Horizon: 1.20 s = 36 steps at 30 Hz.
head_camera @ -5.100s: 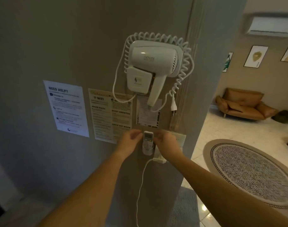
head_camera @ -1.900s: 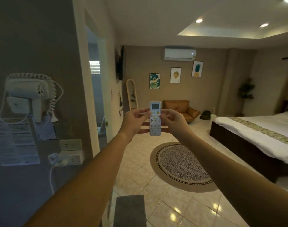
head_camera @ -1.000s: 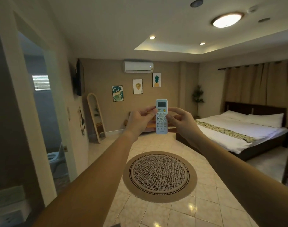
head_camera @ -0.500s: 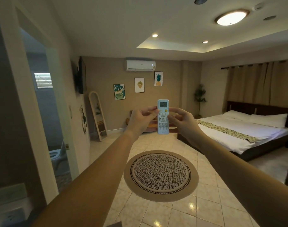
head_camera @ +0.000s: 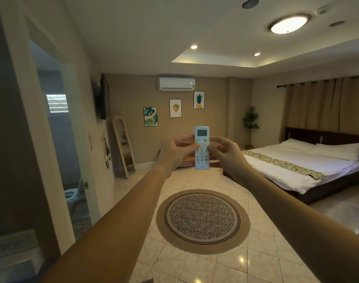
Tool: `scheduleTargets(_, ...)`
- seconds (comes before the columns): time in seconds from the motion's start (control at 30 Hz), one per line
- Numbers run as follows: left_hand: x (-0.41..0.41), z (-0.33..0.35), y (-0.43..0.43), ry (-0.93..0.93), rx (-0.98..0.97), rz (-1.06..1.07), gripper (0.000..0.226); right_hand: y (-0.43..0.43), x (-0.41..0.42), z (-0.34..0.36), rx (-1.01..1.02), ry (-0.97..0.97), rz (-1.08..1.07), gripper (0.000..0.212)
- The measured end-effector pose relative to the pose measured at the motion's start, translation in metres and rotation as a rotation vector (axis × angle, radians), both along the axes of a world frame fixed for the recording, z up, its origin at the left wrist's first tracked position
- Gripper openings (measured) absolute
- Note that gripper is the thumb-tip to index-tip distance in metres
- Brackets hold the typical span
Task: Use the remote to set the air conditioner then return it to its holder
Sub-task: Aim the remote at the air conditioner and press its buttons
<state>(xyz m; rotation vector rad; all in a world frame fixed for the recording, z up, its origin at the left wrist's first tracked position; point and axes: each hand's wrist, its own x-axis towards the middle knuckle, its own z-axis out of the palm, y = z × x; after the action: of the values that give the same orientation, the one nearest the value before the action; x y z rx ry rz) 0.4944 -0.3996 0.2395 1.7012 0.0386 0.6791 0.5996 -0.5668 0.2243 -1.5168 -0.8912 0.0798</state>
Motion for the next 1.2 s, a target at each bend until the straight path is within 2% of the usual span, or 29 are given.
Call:
scheduleTargets(0.43,-0.008,0.001,0.001,0.026,0.016,-0.02,0.042,0.0,-0.004,-0.001,0.007,-0.002,0.002,0.035)
scheduleTargets(0.73,-0.011,0.002,0.005,0.03,-0.006,0.043,0.039,0.008,-0.008,0.0,-0.014,-0.003,-0.009,0.034)
scheduleTargets(0.87,-0.012,0.01,0.006,0.109,-0.073,0.05,0.033,0.016,-0.008,0.007,-0.049,0.08,-0.017,0.033)
scheduleTargets(1.03,-0.013,0.026,0.008,0.293,-0.165,0.065,0.02,0.024,-0.007,0.024,-0.151,0.312,-0.002,0.034)
scheduleTargets(1.2,-0.012,0.038,0.007,0.375,-0.157,0.092,0.012,0.028,-0.003,0.038,-0.215,0.378,-0.014,0.036)
